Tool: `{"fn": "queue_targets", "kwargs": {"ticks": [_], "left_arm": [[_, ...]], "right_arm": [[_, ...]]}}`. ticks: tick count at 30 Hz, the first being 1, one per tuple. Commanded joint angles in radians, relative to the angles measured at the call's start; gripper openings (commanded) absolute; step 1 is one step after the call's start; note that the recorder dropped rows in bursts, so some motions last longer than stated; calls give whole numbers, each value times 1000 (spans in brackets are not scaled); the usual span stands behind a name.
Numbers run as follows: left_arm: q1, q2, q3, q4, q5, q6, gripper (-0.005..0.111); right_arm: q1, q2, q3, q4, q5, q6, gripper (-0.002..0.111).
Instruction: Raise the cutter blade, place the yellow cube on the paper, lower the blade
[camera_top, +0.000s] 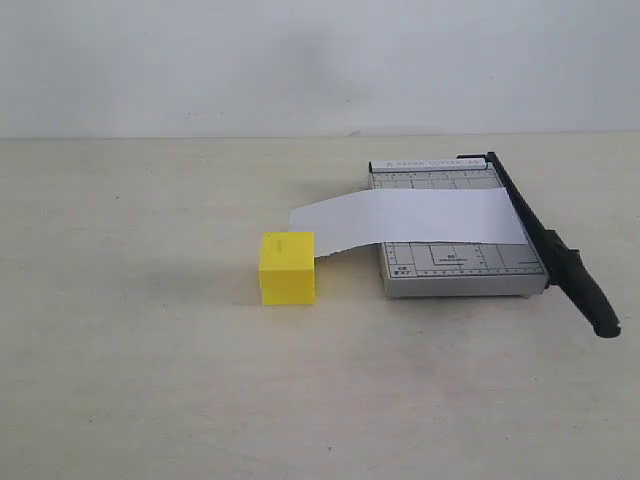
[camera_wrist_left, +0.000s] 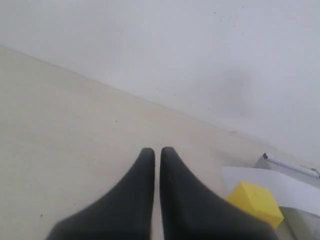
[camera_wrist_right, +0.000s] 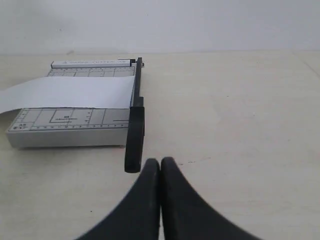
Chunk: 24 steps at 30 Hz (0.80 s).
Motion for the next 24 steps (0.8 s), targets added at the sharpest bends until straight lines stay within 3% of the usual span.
{"fn": "queue_targets", "kwargs": {"ticks": [1,10,17,24], "left_arm": [[-1,-3,-3,-83,-28,-9,4],[-1,-3,-3,-83,-2,-1,4],[-1,-3,-3,-83,14,-3,4],[-1,-3,-3,-105,33,-6,4]], "right_arm": [[4,-5,-1,-27,-8,-39,0],[4,-5,-1,-108,-101,-194,0],[4,-5,-1,43,-485,-14,0],[4,-5,-1,135,-672,254,0]]}}
